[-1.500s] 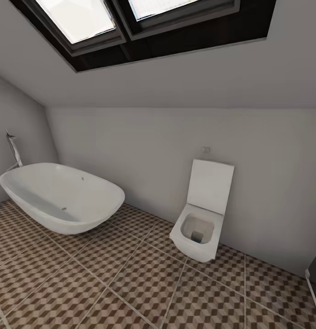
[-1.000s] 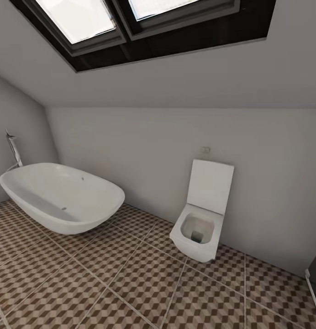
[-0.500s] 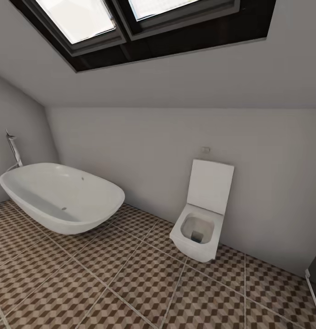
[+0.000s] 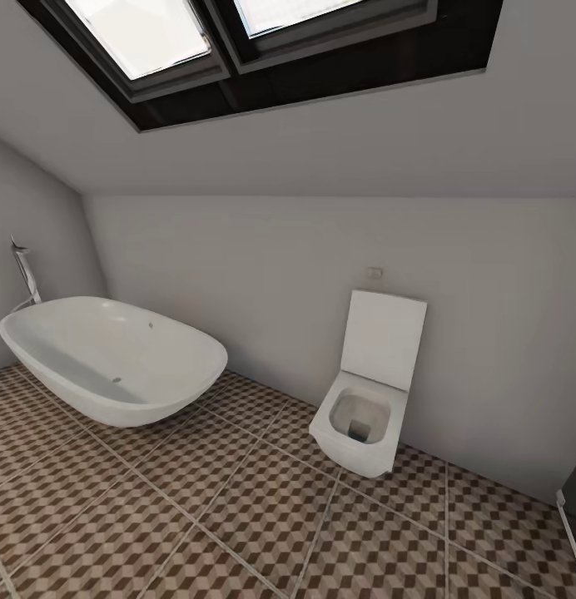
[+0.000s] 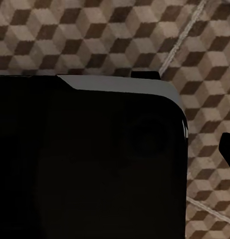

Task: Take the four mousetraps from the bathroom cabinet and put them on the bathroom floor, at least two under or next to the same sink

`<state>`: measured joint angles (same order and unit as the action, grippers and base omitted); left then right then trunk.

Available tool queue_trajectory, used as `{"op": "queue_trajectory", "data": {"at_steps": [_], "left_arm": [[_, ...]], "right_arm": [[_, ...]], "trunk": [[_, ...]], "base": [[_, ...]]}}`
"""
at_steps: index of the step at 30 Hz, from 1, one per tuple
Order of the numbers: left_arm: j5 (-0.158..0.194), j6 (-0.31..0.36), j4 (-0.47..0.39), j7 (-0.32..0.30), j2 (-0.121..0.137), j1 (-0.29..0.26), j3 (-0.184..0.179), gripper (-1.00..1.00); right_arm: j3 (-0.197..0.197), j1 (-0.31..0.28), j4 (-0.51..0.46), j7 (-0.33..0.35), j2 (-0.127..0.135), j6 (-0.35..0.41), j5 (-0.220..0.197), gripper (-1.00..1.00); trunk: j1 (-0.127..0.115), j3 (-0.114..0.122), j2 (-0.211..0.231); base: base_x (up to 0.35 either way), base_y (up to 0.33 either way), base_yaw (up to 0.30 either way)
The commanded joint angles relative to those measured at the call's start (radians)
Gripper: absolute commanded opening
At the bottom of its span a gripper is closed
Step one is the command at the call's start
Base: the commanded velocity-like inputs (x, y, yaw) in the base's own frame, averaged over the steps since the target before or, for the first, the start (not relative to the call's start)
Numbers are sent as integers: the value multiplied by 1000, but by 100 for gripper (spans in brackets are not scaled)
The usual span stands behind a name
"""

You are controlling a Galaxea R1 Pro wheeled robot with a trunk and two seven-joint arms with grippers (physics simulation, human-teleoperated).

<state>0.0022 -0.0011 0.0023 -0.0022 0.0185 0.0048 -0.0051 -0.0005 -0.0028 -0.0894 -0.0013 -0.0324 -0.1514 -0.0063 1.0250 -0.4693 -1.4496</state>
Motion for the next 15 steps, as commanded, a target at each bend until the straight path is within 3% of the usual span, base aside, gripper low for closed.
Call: {"op": "queue_trajectory", "data": {"at_steps": [1, 5, 6, 9, 15], "left_arm": [[1, 0, 1, -1, -6, 0, 0, 100], [2, 0, 7, -4, -28, 0, 0, 100], [3, 0, 13, -4, -48, 0, 0, 100], [4, 0, 20, -4, -66, 0, 0, 100], [4, 0, 21, -5, -81, 0, 2, 100]], "right_arm": [[0, 0, 2, 1, -4, -3, -1, 100], [-1, 0, 7, 3, -27, -2, -3, 100], [-1, 0, 7, 3, -52, -3, -2, 100], [-1, 0, 8, 3, -69, -3, -2, 100], [-1, 0, 1, 4, -79, -5, -1, 100]], "trunk": [[0, -1, 0], [0, -1, 0], [0, -1, 0], [0, -1, 0], [0, -1, 0]], "base": [[0, 0, 0], [0, 0, 0], [0, 0, 0], [0, 0, 0], [0, 0, 0]]}}
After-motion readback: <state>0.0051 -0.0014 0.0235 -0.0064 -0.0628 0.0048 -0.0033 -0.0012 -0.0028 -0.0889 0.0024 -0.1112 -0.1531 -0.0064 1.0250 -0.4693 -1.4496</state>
